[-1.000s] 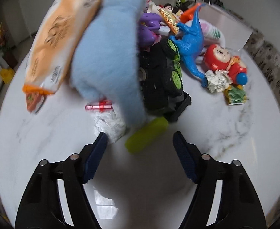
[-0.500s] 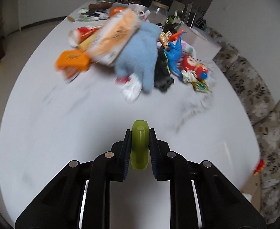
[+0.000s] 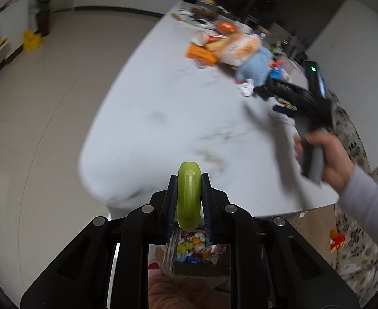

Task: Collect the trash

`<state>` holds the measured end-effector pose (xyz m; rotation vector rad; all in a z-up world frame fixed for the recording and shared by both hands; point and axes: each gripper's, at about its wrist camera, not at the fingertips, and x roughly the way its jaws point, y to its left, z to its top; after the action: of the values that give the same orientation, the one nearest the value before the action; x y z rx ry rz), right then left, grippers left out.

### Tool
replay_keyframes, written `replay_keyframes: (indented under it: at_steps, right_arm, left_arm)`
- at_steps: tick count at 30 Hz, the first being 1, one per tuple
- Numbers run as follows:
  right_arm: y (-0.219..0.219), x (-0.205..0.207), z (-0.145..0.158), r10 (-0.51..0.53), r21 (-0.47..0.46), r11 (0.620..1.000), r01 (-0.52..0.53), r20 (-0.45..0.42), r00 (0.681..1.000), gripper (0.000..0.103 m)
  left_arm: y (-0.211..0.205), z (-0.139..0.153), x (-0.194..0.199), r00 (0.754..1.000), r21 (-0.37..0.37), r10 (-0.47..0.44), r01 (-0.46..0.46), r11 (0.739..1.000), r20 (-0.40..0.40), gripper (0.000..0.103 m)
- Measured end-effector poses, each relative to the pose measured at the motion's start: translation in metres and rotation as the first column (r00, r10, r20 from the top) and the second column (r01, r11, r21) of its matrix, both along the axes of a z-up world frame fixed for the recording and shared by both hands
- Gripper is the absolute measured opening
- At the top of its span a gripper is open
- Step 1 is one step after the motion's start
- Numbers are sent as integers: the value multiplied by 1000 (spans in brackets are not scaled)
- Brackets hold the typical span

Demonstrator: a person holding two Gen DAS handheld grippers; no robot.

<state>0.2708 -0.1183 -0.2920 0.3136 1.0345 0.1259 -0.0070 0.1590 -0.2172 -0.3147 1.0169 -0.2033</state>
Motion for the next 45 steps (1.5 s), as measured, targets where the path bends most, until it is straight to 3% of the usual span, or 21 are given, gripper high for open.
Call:
replay_keyframes:
  at_steps: [1, 3, 4, 5, 6, 9, 12, 14, 18, 21, 26, 30, 33, 37, 39, 40, 41, 43, 45]
  right_arm:
    - [6, 13, -3, -6, -15, 1000, 6, -7, 1000, 83]
    - [16, 34, -7, -22, -49, 999, 22, -8, 1000, 64]
    - [19, 44, -10, -25, -57, 998, 23, -23, 999, 43]
    - [22, 53, -15, -18, -63, 998, 15, -54, 998, 15]
    - [24, 59, -21, -6, -56, 998, 2, -85, 996, 9]
    - [22, 52, -20, -8, -31, 1000, 6, -83, 997, 9]
    - [9, 25, -18, 12, 56, 998, -7, -91, 996, 9]
    - [-2, -5, -10, 33, 134, 991, -22, -82, 996, 9]
    - [-24, -81, 19, 85, 205, 976, -76, -37, 996, 9]
    - [-46, -144, 36, 99, 222, 971, -92, -22, 995, 9]
    - [-90, -252, 33, 89, 201, 977, -75, -60, 994, 10]
    - [-112, -317, -23, 40, 170, 985, -9, -179, 983, 12]
    - [-127, -336, -94, -20, 136, 989, 60, -275, 961, 12]
    - [-140, -340, -194, -64, 85, 991, 106, -403, 913, 12]
    - [-148, -344, -239, -89, 45, 991, 122, -448, 890, 21]
    - [-150, -343, -256, -101, 22, 992, 126, -466, 879, 47]
    - [-154, -342, -275, -121, -4, 991, 137, -494, 861, 66]
    - [-163, -347, -294, -148, -17, 986, 165, -528, 836, 66]
    - [-168, -347, -299, -148, -10, 985, 170, -547, 824, 67]
  left_arm:
    - [8, -1, -4, 1000, -1, 21, -21, 1000, -1, 18]
    - [20, -4, -10, 999, -6, 49, -49, 999, -6, 18]
    - [26, -6, -13, 998, -2, 60, -60, 998, -11, 18]
    - [30, -8, -15, 998, 7, 67, -67, 998, -15, 18]
    - [32, -9, -15, 997, 17, 69, -69, 997, -20, 18]
    - [35, -10, -18, 998, 21, 59, -59, 998, -11, 18]
    - [30, -6, -19, 1000, 19, 25, -25, 999, 7, 18]
    - [21, -1, -21, 1000, 20, -16, 16, 1000, 20, 18]
    - [-9, 6, -21, 991, 31, -130, 128, 991, 36, 18]
    - [-42, 5, -24, 972, 24, -233, 233, 972, 31, 18]
    - [-101, -24, -41, 910, -42, -413, 411, 911, -39, 18]
    - [-148, -86, -54, 856, -93, -495, 487, 869, -146, 18]
    - [-184, -162, -56, 810, -77, -526, 526, 847, -259, 18]
    - [-221, -275, -47, 760, -45, -498, 531, 846, -417, 18]
    - [-229, -322, -33, 756, -37, -435, 480, 877, -488, 18]
    - [-230, -339, -30, 754, -44, -406, 450, 892, -516, 26]
    - [-230, -355, -26, 748, -53, -378, 420, 906, -546, 47]
    - [-229, -379, -17, 751, -15, -310, 371, 928, -583, 64]
    - [-230, -384, -13, 764, 42, -267, 358, 933, -588, 64]
